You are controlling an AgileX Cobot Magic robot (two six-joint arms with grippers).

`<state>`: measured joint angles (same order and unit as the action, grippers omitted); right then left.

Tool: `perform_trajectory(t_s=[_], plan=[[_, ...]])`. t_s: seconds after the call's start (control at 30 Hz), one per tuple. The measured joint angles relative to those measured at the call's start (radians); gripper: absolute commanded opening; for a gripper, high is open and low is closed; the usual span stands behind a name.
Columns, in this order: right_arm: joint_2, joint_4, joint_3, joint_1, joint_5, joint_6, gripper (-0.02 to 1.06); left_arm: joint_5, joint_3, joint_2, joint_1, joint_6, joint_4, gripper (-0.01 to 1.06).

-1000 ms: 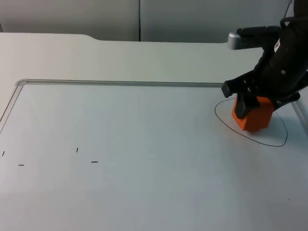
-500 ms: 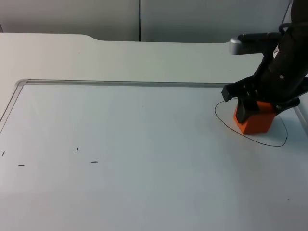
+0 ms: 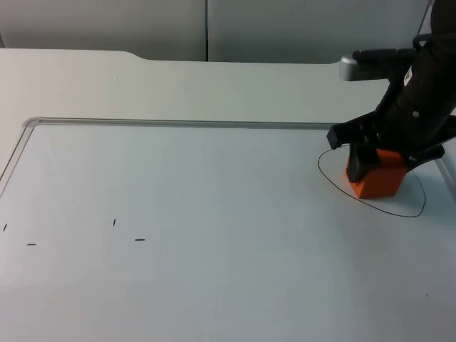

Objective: Pick up one cube with the left hand and another cube with the right hand. First place the cube in the right hand at the target position, then stack the cube in the left hand on top.

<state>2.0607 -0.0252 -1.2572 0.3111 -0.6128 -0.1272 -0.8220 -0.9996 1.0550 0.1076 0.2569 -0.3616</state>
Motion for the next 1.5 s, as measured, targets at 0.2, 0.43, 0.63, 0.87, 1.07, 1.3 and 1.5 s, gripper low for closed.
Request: perform_trajectory(t_s=[0.2, 0.43, 0.63, 0.87, 1.07, 1.3, 1.5], plan=[[-0.057, 0.025, 0.002, 0.0, 0.04, 0.006, 1.05, 0.0, 0.0, 0.0, 0.0, 0.002, 0.0, 0.0], [-0.267, 0.025, 0.002, 0.0, 0.064, 0.042, 1.05, 0.0, 0.0, 0.0, 0.0, 0.012, -0.004, 0.0], [-0.604, 0.025, 0.002, 0.0, 0.067, 0.106, 1.05, -0.004, -0.023, 0.019, 0.0, 0.144, -0.12, 0.0], [-1.013, 0.025, 0.0, 0.0, 0.057, 0.143, 1.05, -0.094, -0.216, 0.207, 0.018, 0.28, -0.241, 0.0], [-1.232, -0.007, 0.0, 0.0, -0.06, 0.154, 1.05, -0.113, -0.43, 0.466, 0.234, 0.304, -0.23, 0.0], [-1.291, -0.014, 0.0, 0.0, -0.235, 0.154, 1.05, -0.157, -0.69, 0.758, 0.429, 0.257, -0.171, 0.0], [-1.295, -0.024, 0.0, 0.0, -0.353, 0.151, 1.05, -0.249, -0.98, 1.049, 0.537, 0.197, -0.042, 0.0]])
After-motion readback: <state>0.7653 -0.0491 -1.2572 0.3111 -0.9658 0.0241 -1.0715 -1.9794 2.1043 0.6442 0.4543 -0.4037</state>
